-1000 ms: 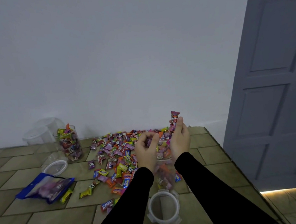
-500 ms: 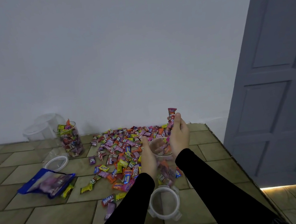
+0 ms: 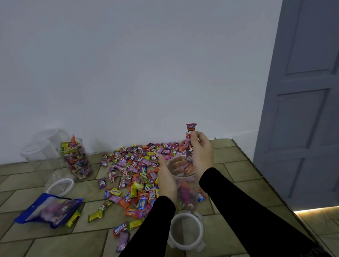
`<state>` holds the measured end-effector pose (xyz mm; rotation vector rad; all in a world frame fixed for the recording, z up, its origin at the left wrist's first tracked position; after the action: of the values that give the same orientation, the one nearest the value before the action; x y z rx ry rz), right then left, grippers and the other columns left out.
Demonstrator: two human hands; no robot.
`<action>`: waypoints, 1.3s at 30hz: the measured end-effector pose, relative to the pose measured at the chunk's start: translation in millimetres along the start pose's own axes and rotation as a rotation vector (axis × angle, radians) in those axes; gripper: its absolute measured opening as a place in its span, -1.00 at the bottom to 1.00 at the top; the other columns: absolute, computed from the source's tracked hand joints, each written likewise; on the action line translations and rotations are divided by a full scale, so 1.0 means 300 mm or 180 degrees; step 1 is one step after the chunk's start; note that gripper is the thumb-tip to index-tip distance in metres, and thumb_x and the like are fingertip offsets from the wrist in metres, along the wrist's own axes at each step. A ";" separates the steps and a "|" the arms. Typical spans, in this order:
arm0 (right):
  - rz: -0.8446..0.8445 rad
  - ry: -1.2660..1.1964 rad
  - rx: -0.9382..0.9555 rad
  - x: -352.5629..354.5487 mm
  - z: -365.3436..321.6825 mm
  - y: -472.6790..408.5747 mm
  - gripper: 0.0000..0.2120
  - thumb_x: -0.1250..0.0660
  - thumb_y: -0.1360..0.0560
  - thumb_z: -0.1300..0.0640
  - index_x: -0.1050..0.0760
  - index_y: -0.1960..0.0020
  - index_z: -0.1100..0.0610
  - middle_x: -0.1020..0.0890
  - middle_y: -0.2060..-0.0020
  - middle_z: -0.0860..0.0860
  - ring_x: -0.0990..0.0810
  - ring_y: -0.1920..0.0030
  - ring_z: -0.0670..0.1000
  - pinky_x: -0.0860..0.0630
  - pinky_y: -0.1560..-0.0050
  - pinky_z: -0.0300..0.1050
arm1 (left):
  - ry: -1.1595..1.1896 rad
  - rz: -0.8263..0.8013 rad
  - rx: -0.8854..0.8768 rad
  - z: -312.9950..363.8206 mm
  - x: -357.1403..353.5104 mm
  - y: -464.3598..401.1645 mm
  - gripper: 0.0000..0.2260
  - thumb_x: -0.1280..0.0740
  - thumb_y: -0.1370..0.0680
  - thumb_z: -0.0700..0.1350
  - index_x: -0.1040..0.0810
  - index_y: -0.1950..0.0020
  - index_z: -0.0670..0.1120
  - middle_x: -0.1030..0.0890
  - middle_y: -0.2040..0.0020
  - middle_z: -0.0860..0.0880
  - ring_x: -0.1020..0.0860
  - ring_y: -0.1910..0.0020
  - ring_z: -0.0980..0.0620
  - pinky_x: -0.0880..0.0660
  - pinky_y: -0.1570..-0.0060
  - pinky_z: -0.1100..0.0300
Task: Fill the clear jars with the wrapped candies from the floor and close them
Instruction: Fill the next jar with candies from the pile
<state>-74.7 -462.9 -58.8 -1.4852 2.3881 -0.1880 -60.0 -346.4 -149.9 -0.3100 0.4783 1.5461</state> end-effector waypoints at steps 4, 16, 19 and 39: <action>-0.0227 -0.0358 -0.0020 -0.019 0.001 0.001 -0.78 -0.10 -0.66 0.21 -0.40 0.14 0.09 -0.41 0.34 0.03 -0.33 0.35 -0.04 -0.35 0.32 -0.21 | 0.0025 0.0055 0.0027 -0.012 0.005 -0.012 -0.32 -0.01 -0.58 0.34 -0.71 0.14 -0.15 -0.66 0.17 -0.17 -0.58 0.30 -0.05 -0.53 0.40 0.17; -0.0305 -0.0424 -0.0276 -0.035 0.010 0.014 -0.87 -0.13 -0.23 0.29 -0.45 0.36 0.17 -0.52 0.44 0.04 -0.47 0.40 0.00 -0.38 0.41 -0.24 | 0.0020 0.0003 -0.0003 -0.020 0.003 -0.020 -0.30 -0.01 -0.57 0.35 -0.69 0.06 -0.20 -0.64 0.06 -0.25 -0.58 0.15 -0.16 -0.57 0.27 0.07; -0.0311 -0.0224 -0.0246 -0.033 0.011 0.015 -0.86 -0.11 -0.21 0.28 -0.44 0.38 0.18 -0.52 0.43 0.07 -0.46 0.39 0.01 -0.38 0.37 -0.22 | 0.0072 0.0016 0.0027 -0.022 0.005 -0.020 -0.29 -0.02 -0.57 0.36 -0.68 0.04 -0.21 -0.64 0.04 -0.26 -0.60 0.17 -0.16 -0.57 0.22 0.05; -0.1599 0.1438 0.0973 -0.290 -0.123 0.228 -0.88 -0.23 -0.48 0.28 -0.48 0.08 0.10 -0.53 0.20 -0.01 -0.48 0.23 -0.03 -0.44 0.21 -0.21 | -0.2561 0.0340 -0.1119 0.182 0.286 0.075 -0.79 -0.20 -0.59 0.09 -0.57 0.00 0.04 -0.60 0.13 0.04 -0.56 0.14 0.03 -0.52 0.13 -0.03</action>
<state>-109.8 -356.7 -25.8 -2.0124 2.0926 -1.0519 -80.2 -244.7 -141.2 0.0885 -0.4154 1.7060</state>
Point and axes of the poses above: each hand's wrist, its own y-axis away from the middle knuckle, its own x-axis out of the back of the hand, z = x × y, the point moved 8 cm from there along -y, towards the middle knuckle
